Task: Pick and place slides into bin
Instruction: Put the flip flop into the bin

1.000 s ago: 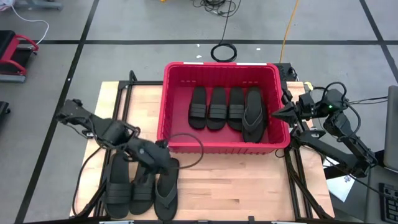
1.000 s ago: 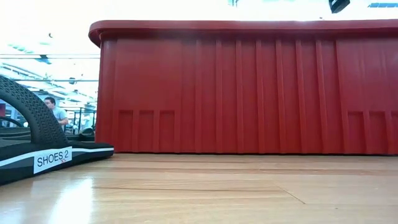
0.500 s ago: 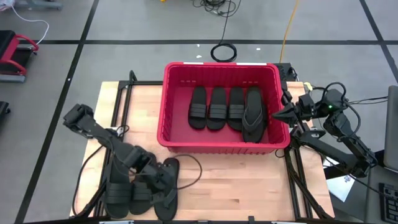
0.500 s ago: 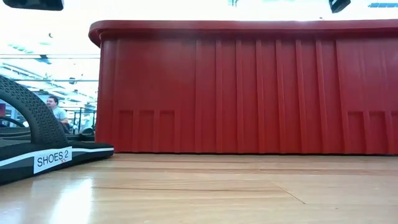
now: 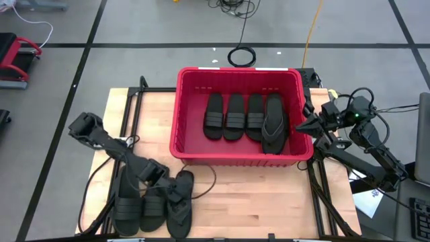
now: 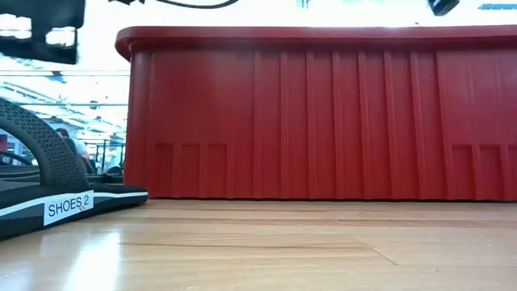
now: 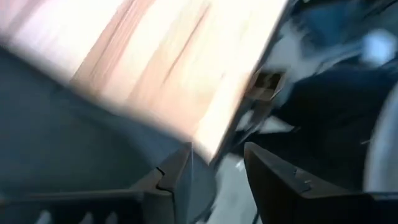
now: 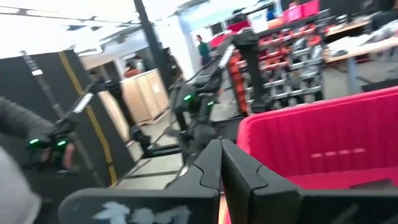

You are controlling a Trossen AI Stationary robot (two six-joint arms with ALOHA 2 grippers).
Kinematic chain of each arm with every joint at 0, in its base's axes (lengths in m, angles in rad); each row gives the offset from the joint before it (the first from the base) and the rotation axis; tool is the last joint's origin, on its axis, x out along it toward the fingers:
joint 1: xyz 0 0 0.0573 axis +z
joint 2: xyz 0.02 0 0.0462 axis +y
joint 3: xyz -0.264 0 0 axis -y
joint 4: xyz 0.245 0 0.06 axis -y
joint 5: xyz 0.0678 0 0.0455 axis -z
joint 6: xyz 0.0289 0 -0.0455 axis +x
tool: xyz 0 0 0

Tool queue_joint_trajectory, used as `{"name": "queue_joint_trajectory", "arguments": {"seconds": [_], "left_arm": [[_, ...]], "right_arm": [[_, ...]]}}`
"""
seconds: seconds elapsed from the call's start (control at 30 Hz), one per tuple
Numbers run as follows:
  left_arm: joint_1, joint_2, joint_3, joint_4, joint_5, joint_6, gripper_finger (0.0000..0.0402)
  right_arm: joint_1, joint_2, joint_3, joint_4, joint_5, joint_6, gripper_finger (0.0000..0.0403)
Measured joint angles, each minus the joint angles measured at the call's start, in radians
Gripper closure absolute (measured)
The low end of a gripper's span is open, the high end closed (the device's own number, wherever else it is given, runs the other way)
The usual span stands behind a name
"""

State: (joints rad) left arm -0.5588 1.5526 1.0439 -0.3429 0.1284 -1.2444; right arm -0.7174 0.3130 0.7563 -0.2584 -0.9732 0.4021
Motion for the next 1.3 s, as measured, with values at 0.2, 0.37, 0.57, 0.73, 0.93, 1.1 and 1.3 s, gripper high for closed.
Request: {"name": "queue_joint_trajectory", "arguments": {"seconds": [0.2,0.37,0.57,0.73,0.93,1.1,1.3], "left_arm": [[0.026,-0.001,-0.034,0.08,-0.055,0.018,0.0215],[0.035,-0.001,-0.102,0.079,-0.023,-0.063,0.0171],[0.021,-0.001,-0.122,0.091,0.026,-0.104,0.0138],[0.018,-0.001,-0.122,0.08,0.013,-0.121,0.0135],[0.002,0.023,-0.122,0.062,-0.005,-0.134,0.0135],[-0.037,0.094,-0.12,0.134,0.02,-0.118,0.0135],[-0.04,0.161,-0.121,0.221,0.049,-0.109,0.0135]], "right_arm": [[0.0,0.0,0.0,0.0,-0.098,0.008,0.0403],[0.0,0.0,0.0,-0.001,-0.133,0.031,0.0403],[0.0,0.0,0.0,0.0,-0.14,0.027,0.0403],[0.0,0.0,0.0,0.0,-0.142,0.028,0.0403],[0.0,0.0,0.0,0.0,-0.129,0.021,0.0403],[0.0,0.0,0.0,0.0,-0.127,0.022,0.0403],[0.0,0.0,0.0,0.0,-0.113,0.023,0.0403]]}}
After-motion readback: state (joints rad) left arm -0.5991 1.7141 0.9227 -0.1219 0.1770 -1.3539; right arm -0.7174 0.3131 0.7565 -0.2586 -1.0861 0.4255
